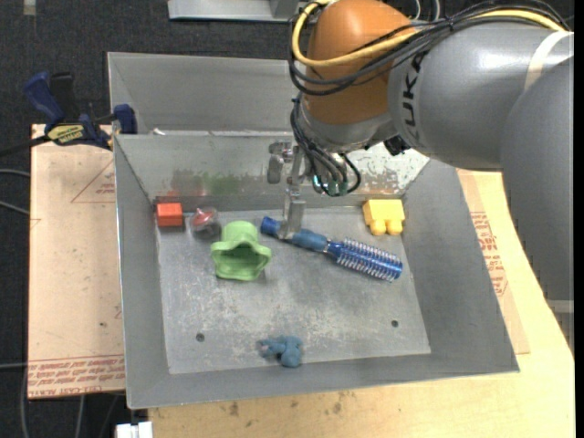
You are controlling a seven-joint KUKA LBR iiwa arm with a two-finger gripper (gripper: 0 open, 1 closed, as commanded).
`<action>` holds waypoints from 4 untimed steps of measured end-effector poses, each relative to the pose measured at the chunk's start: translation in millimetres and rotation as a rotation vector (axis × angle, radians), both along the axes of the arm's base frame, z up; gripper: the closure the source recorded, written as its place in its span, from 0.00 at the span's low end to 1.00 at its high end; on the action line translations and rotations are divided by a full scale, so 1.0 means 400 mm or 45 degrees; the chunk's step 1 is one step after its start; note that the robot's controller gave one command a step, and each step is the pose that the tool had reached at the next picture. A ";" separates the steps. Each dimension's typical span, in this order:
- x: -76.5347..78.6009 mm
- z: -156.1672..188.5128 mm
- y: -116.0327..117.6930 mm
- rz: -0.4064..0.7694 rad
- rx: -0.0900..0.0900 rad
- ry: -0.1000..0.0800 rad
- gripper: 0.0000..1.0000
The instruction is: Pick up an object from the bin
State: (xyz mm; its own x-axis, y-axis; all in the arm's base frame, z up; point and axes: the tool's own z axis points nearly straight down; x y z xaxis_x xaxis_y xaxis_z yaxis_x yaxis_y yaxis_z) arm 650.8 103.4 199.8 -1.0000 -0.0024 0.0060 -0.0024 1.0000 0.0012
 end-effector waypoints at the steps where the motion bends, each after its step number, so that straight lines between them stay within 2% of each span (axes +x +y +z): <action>1: -0.024 -0.328 0.002 0.692 0.003 -0.006 0.00; 2: -0.020 -0.322 0.001 0.691 0.003 -0.011 1.00; 3: -0.067 0.076 0.050 0.679 0.001 -0.025 1.00; 4: -0.031 -0.126 0.084 0.778 0.004 -0.002 1.00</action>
Offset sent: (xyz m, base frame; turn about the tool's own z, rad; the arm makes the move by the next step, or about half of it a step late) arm -0.0089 0.0001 -0.1298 -0.5460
